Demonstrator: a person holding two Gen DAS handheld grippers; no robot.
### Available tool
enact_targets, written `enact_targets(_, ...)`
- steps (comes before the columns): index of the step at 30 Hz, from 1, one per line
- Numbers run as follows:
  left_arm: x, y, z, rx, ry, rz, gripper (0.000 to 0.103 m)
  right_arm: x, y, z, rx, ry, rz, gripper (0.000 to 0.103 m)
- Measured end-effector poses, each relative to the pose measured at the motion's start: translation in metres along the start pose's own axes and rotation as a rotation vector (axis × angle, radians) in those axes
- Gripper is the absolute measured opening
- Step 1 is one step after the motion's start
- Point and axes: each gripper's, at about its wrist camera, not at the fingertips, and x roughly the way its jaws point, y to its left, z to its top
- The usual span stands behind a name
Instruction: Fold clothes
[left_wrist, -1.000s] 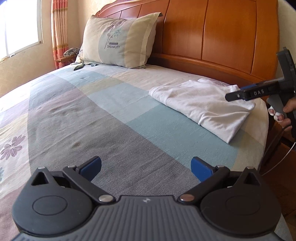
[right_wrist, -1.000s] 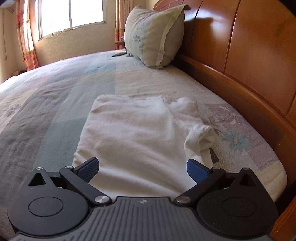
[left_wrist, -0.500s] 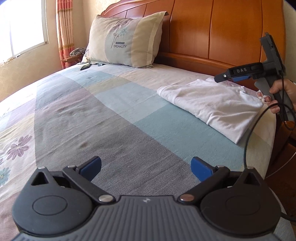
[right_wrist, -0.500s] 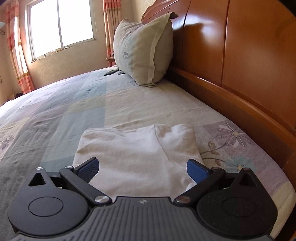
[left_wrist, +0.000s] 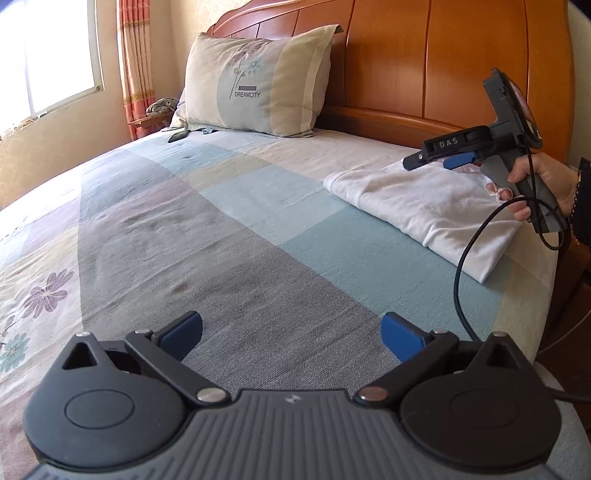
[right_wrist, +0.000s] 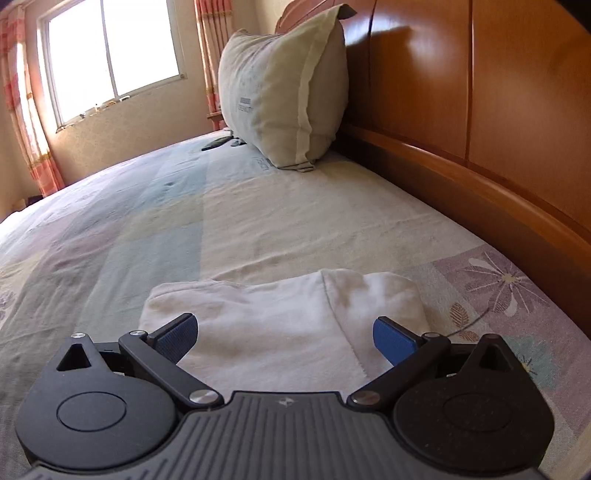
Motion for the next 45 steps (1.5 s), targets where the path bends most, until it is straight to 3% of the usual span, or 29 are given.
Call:
enact_targets(4, -0.005, -0.001, -0.001, 0.009, -0.001, -0.011, 0.102, 0.018, 0.015, -0.014, -0.119, 0.047, -0.06, 0.103)
enact_targets(7, -0.008, 0.001, 0.0, 0.0, -0.008, -0.004, 0.102, 0.005, 0.023, -0.007, -0.088, 0.037, -0.075, 0.103)
enact_targets(9, -0.009, 0.001, 0.0, -0.009, -0.013, -0.007, 0.102, -0.01, 0.03, -0.011, -0.07, -0.009, -0.017, 0.103)
enact_targets(27, -0.051, -0.006, 0.002, -0.026, -0.062, 0.001, 0.102, -0.034, 0.09, -0.05, -0.054, 0.176, 0.168, 0.103)
enact_targets(29, -0.058, -0.005, -0.001, -0.027, -0.066, 0.009, 0.102, -0.036, 0.095, -0.056, -0.053, 0.185, 0.128, 0.103)
enact_targets(34, -0.064, -0.002, -0.005, -0.064, -0.041, 0.009, 0.102, -0.092, 0.109, -0.066, -0.044, 0.096, 0.117, 0.103)
enact_targets(41, -0.068, -0.017, -0.008, -0.032, -0.028, -0.038, 0.102, -0.142, 0.13, -0.101, -0.093, 0.176, -0.009, 0.103)
enact_targets(45, -0.064, -0.026, -0.011, -0.02, 0.02, -0.103, 0.102, -0.161, 0.138, -0.117, -0.112, 0.212, -0.061, 0.103)
